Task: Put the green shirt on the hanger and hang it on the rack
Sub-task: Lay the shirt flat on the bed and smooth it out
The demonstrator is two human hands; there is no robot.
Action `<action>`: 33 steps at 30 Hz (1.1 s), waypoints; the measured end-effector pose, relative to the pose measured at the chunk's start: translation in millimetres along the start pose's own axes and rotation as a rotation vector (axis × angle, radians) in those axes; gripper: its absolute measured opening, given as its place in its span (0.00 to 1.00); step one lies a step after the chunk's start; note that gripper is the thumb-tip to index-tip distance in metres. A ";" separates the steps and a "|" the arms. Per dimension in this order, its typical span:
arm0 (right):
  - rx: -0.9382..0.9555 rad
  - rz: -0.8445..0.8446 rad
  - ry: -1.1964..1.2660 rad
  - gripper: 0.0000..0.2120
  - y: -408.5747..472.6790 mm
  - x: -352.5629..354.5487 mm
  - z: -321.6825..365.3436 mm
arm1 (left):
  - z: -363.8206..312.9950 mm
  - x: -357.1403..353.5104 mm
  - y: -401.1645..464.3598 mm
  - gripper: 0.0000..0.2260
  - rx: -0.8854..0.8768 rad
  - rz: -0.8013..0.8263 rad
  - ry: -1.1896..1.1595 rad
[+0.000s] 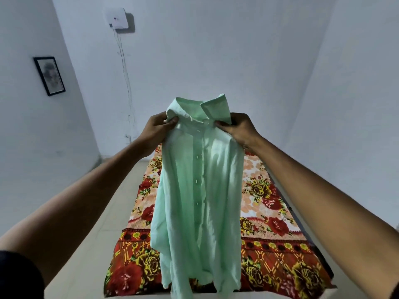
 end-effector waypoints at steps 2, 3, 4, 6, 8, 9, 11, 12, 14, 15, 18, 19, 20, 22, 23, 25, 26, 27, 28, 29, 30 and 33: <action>-0.060 0.025 0.006 0.20 0.5 -10.0 -25.4 | 22.2 -0.4 -3.6 0.07 0.039 0.006 0.013; -0.088 0.036 -0.007 0.21 1.1 -15.4 -36.4 | 34.3 0.3 -3.6 0.07 0.056 0.012 0.025; -0.111 0.041 -0.018 0.21 2.5 -22.6 -49.9 | 49.9 1.3 -3.3 0.07 0.075 0.012 0.032; -0.146 0.016 -0.043 0.22 1.8 -33.8 -72.3 | 81.4 4.9 -1.3 0.07 0.112 -0.004 0.048; -0.187 -0.001 -0.062 0.19 6.6 -42.2 -95.0 | 112.6 12.1 8.5 0.06 0.137 -0.020 0.084; -0.211 -0.007 -0.069 0.17 9.8 -45.6 -108.2 | 131.0 15.3 16.1 0.06 0.147 -0.030 0.091; -0.235 -0.025 -0.096 0.13 16.2 -46.9 -127.6 | 151.8 20.5 29.1 0.06 0.156 -0.059 0.119; -0.254 -0.040 -0.106 0.12 26.0 -48.0 -145.4 | 170.3 23.8 40.7 0.06 0.176 -0.070 0.128; -0.270 -0.066 -0.135 0.12 43.5 -46.7 -171.1 | 193.8 28.2 61.2 0.07 0.189 -0.085 0.155; -0.282 -0.076 -0.150 0.12 54.2 -46.2 -187.4 | 210.2 30.0 73.7 0.07 0.198 -0.080 0.161; -0.295 -0.100 -0.152 0.11 102.0 -43.7 -255.1 | 266.6 37.1 120.6 0.09 0.235 -0.073 0.164; -0.296 -0.097 -0.159 0.13 122.4 -43.5 -281.0 | 288.7 40.3 140.8 0.10 0.249 -0.084 0.169; -0.289 -0.097 -0.167 0.15 140.2 -43.7 -301.4 | 306.6 43.4 158.3 0.11 0.252 -0.092 0.176; -0.281 -0.061 -0.152 0.17 182.4 -46.3 -344.4 | 343.2 47.8 197.1 0.11 0.258 -0.106 0.196; -0.285 -0.042 -0.154 0.18 196.2 -47.3 -360.8 | 358.3 49.7 210.1 0.10 0.266 -0.121 0.199; -0.319 -0.038 -0.166 0.17 239.3 -48.2 -407.7 | 400.4 55.4 252.9 0.10 0.284 -0.149 0.242; -0.347 -0.036 -0.165 0.13 253.8 -49.5 -430.3 | 423.7 57.2 270.3 0.10 0.288 -0.151 0.261; -0.363 -0.034 -0.152 0.09 271.1 -53.9 -458.9 | 451.7 59.3 288.5 0.10 0.311 -0.154 0.262; -0.372 -0.047 -0.144 0.10 287.2 -55.6 -483.5 | 475.3 60.5 305.4 0.10 0.332 -0.168 0.251; -0.390 -0.048 -0.143 0.12 304.9 -58.9 -508.4 | 500.8 62.5 323.3 0.09 0.349 -0.180 0.239; -0.409 -0.049 -0.145 0.13 317.2 -61.8 -529.7 | 519.2 61.6 336.2 0.08 0.364 -0.191 0.233; -0.417 -0.041 -0.145 0.12 356.7 -76.4 -595.8 | 584.7 63.6 373.7 0.09 0.425 -0.194 0.277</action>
Point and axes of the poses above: each hand's wrist, its own y-axis towards the middle knuckle, its own x-axis out of the back of the hand, z = x × y, the point moved 5 cm from there along y, towards the middle knuckle, and after that the axes turned 14 degrees about z, right-handed, at the moved point
